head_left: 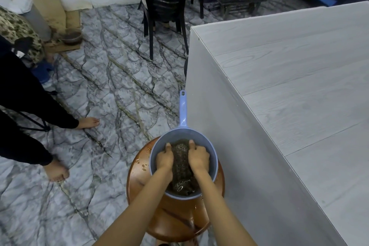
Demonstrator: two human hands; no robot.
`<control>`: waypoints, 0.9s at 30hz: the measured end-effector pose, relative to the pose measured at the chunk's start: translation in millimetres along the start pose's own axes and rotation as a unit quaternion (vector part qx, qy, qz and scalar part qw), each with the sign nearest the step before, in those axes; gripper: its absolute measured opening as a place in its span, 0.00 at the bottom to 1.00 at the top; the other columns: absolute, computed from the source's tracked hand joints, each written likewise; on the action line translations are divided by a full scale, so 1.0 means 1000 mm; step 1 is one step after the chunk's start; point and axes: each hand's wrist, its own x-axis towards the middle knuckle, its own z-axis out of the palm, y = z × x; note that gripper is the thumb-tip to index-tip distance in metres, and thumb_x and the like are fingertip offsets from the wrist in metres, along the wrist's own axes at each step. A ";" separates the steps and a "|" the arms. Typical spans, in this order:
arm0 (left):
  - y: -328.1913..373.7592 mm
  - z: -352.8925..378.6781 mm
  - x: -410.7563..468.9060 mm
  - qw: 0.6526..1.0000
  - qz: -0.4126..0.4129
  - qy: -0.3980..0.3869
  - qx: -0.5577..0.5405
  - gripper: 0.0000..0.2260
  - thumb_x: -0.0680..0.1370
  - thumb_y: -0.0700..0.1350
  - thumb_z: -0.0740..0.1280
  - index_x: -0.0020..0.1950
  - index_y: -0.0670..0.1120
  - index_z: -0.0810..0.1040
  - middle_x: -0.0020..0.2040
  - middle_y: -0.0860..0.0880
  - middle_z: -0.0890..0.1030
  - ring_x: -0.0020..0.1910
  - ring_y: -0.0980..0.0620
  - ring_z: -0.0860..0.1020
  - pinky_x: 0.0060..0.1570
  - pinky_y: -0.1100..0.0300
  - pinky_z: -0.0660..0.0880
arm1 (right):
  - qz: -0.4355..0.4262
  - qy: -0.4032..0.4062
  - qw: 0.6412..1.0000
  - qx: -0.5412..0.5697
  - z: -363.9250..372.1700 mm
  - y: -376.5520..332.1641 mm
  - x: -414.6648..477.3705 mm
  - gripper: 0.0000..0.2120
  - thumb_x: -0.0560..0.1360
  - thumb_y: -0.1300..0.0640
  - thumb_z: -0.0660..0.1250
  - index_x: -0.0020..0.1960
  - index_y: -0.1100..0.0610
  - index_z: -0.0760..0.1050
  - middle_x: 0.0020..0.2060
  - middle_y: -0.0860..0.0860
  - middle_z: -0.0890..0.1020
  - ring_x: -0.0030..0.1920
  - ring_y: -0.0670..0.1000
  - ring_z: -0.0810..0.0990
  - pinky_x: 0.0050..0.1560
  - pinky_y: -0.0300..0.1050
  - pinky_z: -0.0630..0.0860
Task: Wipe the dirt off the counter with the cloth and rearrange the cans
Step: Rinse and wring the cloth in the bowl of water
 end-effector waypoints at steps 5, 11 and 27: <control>-0.002 -0.004 -0.002 0.996 0.009 -0.058 -0.068 0.12 0.75 0.35 0.63 0.58 0.37 0.76 0.52 0.39 0.79 0.49 0.43 0.76 0.52 0.53 0.73 | -0.042 -0.045 0.998 -0.003 0.005 0.008 -0.004 0.09 0.78 0.55 0.60 0.55 0.56 0.75 0.53 0.55 0.80 0.58 0.57 0.77 0.56 0.46 0.72; -0.005 0.006 -0.006 0.999 -0.011 0.032 -0.013 0.22 0.78 0.53 0.61 0.60 0.35 0.74 0.62 0.37 0.75 0.61 0.38 0.72 0.54 0.53 0.69 | 0.009 0.003 1.000 -0.008 -0.003 0.001 -0.003 0.19 0.80 0.51 0.54 0.53 0.63 0.78 0.51 0.60 0.82 0.54 0.59 0.79 0.48 0.44 0.71; -0.002 -0.012 -0.011 0.958 0.105 -0.018 0.265 0.14 0.79 0.46 0.59 0.58 0.40 0.76 0.59 0.39 0.78 0.59 0.41 0.75 0.56 0.54 0.70 | -0.031 -0.040 0.979 -0.198 -0.004 0.002 -0.007 0.18 0.80 0.50 0.55 0.56 0.61 0.77 0.54 0.58 0.81 0.54 0.57 0.79 0.51 0.46 0.74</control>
